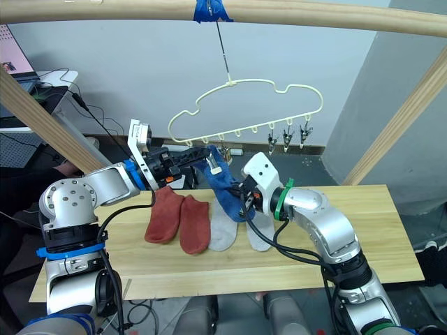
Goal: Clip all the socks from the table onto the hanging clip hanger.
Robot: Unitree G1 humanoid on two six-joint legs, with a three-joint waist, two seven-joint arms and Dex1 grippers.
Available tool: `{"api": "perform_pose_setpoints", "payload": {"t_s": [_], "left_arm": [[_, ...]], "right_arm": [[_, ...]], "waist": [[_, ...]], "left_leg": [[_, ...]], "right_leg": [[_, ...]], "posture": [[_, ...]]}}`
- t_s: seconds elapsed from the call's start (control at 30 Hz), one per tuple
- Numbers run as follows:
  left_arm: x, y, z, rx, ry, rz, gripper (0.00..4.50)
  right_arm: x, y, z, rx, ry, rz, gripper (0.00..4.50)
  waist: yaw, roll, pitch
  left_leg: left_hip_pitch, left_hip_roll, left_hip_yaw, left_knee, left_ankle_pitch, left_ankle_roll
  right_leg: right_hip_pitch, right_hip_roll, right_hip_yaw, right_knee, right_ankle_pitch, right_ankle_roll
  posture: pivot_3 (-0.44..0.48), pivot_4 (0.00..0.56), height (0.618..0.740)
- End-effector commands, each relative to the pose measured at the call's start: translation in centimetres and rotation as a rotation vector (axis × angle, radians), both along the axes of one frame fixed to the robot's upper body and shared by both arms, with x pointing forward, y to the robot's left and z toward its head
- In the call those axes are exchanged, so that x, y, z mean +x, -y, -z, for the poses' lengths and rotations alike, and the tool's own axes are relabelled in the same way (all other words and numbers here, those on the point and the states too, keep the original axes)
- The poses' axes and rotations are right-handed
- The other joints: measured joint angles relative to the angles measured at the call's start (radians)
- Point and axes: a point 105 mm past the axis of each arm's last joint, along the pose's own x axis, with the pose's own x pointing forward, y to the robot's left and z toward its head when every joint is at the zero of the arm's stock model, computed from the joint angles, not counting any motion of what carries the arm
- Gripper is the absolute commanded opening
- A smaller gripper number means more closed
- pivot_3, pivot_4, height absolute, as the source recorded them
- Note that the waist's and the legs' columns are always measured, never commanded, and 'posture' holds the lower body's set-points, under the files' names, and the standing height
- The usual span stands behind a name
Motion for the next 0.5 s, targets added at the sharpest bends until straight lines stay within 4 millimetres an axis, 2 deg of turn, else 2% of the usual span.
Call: {"api": "perform_pose_setpoints", "payload": {"t_s": [0.03,0.07,0.1,0.13,0.2,0.4,0.5], "left_arm": [[-0.5,0.3,-0.4,0.015,0.054,0.02,0.0],[-0.6,0.3,-0.5,0.022,0.07,0.023,0.0],[-0.6,0.3,-0.6,0.025,0.077,0.025,0.58],[-0.7,0.3,-0.6,0.025,0.081,0.027,0.73],[-0.8,0.3,-0.7,0.018,0.081,0.031,1.48],[-0.7,-0.9,-0.3,0.109,0.105,0.002,3.26],[-1.9,-1.1,0.0,0.209,0.15,0.037,4.24]], "right_arm": [[0.1,-0.3,-1.1,0.031,0.031,-0.001,0.01],[0.2,-0.3,-1.1,0.031,0.031,0.001,0.01],[0.3,-0.3,-1.1,0.031,0.03,0.003,0.0],[0.3,-0.3,-1.1,0.031,0.03,0.005,0.0],[0.4,-0.3,-1.0,0.029,0.031,0.009,0.0],[0.7,-0.3,-0.8,0.031,0.038,0.025,0.0],[0.5,-0.4,-0.6,0.052,0.014,0.024,0.82]], "waist": [[0.0,0.0,0.0],[0.0,0.0,0.0],[0.0,0.0,0.0],[0.0,0.0,0.0],[0.0,0.0,0.0],[-0.001,0.0,0.0],[-0.001,0.0,0.0]], "left_leg": [[0.0,0.0,0.0,0.0,0.0,0.0],[0.0,0.0,0.0,0.0,0.0,0.0],[0.0,0.0,0.0,0.0,0.0,0.0],[0.0,0.0,0.0,0.0,0.0,0.0],[0.0,0.0,0.0,0.0,0.0,0.0],[0.0,0.0,0.0,0.0,0.0,0.0],[0.0,0.0,0.0,-0.001,0.0,0.0]], "right_leg": [[0.0,0.0,0.0,0.0,0.0,0.0],[0.0,0.0,0.0,0.0,0.0,0.0],[0.0,0.0,0.0,0.0,0.0,0.0],[0.0,0.0,0.0,0.0,0.0,0.0],[0.0,0.0,0.0,0.0,0.0,0.0],[0.0,0.0,0.0,0.0,0.0,0.0],[-0.001,0.0,0.001,0.0,0.0,0.0]], "posture": [[-0.042,0.195,0.74],[-0.041,0.196,0.74],[-0.04,0.198,0.74],[-0.038,0.199,0.74],[-0.033,0.198,0.74],[-0.028,0.202,0.74],[-0.025,0.202,0.74]]}}
